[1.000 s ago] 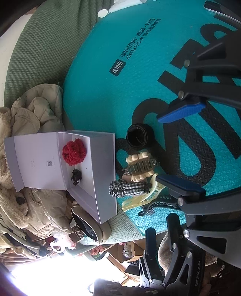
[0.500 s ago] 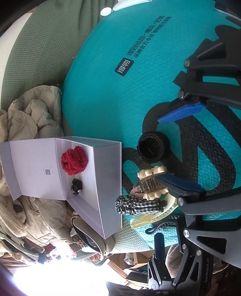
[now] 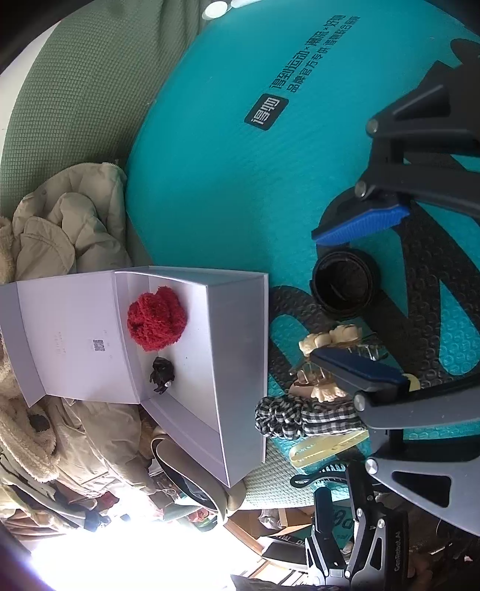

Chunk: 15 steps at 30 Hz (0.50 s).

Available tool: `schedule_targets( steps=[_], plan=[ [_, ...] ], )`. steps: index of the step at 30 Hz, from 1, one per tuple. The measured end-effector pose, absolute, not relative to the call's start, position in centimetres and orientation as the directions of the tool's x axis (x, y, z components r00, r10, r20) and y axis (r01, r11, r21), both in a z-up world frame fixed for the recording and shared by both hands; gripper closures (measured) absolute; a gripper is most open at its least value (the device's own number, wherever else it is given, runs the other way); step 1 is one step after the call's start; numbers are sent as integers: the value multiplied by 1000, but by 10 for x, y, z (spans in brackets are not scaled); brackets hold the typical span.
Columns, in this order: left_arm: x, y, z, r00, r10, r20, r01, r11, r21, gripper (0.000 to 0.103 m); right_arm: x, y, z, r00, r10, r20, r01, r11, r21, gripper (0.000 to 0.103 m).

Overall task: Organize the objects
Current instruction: 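Grasp the black hair tie with the right tool while the left tool grasps the black comb clip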

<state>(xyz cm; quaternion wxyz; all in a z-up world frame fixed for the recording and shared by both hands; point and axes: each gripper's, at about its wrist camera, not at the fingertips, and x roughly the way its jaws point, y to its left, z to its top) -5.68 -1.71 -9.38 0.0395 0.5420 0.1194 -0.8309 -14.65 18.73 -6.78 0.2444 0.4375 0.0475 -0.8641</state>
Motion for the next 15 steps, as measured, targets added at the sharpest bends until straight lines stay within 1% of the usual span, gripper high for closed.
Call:
schedule_targets(
  steps=[3, 8, 10, 12, 13, 15],
  plan=[
    [-57, -13, -93, -414, 87, -906, 182, -967, -176, 39, -148, 189, -67, -506, -374, -778, 446, -885, 135, 45],
    [-60, -2, -96, -410, 77, -909, 162, -975, -155, 40, -149, 196, -72, -504, -376, -778, 424, -892, 157, 45],
    [-60, 1, -95, -411, 78, -908, 147, -978, -150, 44, -148, 197, -72, -507, -381, -774, 427, -890, 159, 45],
    [-60, 3, -94, -414, 70, -908, 141, -980, -140, 53, -146, 198, -71, -511, -382, -770, 430, -889, 156, 45],
    [-60, 3, -94, -416, 68, -907, 141, -980, -138, 55, -146, 199, -71, -509, -384, -770, 429, -889, 160, 45],
    [-62, -1, -95, -422, 70, -904, 148, -978, -145, 64, -144, 203, -69, -515, -391, -763, 421, -891, 172, 45]
  ],
)
